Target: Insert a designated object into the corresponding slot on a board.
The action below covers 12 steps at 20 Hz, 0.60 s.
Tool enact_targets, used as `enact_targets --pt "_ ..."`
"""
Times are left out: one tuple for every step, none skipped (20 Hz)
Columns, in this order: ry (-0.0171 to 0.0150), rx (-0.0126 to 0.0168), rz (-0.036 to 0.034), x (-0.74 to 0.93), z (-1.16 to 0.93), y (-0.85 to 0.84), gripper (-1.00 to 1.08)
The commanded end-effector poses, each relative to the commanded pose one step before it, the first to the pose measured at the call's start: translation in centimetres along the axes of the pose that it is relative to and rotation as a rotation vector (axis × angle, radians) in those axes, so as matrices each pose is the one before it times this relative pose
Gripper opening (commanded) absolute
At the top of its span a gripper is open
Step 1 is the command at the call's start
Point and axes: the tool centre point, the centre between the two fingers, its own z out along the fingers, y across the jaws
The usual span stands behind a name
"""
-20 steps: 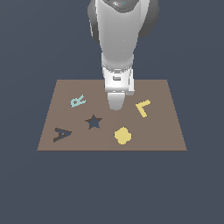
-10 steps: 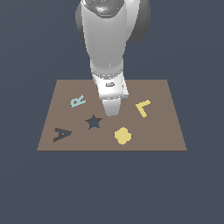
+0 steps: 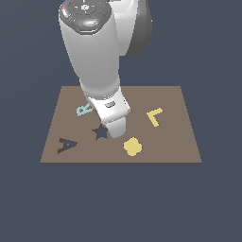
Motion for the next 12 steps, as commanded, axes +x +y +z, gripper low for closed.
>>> enact_targets --pt "0.00020 -0.00056 -0.06620 -0.959 -0.071 0.826 -1.00" --pt "0.00006 -0.00010 -0.02296 -0.350 -0.018 0.291 -1.00" --pt "0.00006 -0.00009 -0.02187 -0.331 -0.017 0.279 -1.00" --pt "0.00006 -0.00008 -0.02077 -0.312 -0.016 0.267 -1.00" --pt "0.00006 -0.00007 -0.01962 -0.295 -0.015 0.253 -1.00" --pt "0.00006 -0.00006 -0.01845 -0.277 -0.014 0.239 -1.00" --pt "0.00005 -0.00006 -0.01733 -0.258 -0.013 0.226 -1.00" --pt "0.00005 -0.00005 -0.01623 -0.239 -0.011 0.215 -1.00" --pt "0.00005 -0.00005 -0.01510 -0.219 -0.010 0.204 -1.00" --pt "0.00004 -0.00004 -0.01395 -0.200 -0.009 0.193 -1.00" --pt "0.00004 -0.00004 -0.01286 -0.182 -0.008 0.180 -1.00" --pt "0.00004 -0.00003 -0.01169 -0.165 -0.007 0.164 -1.00"
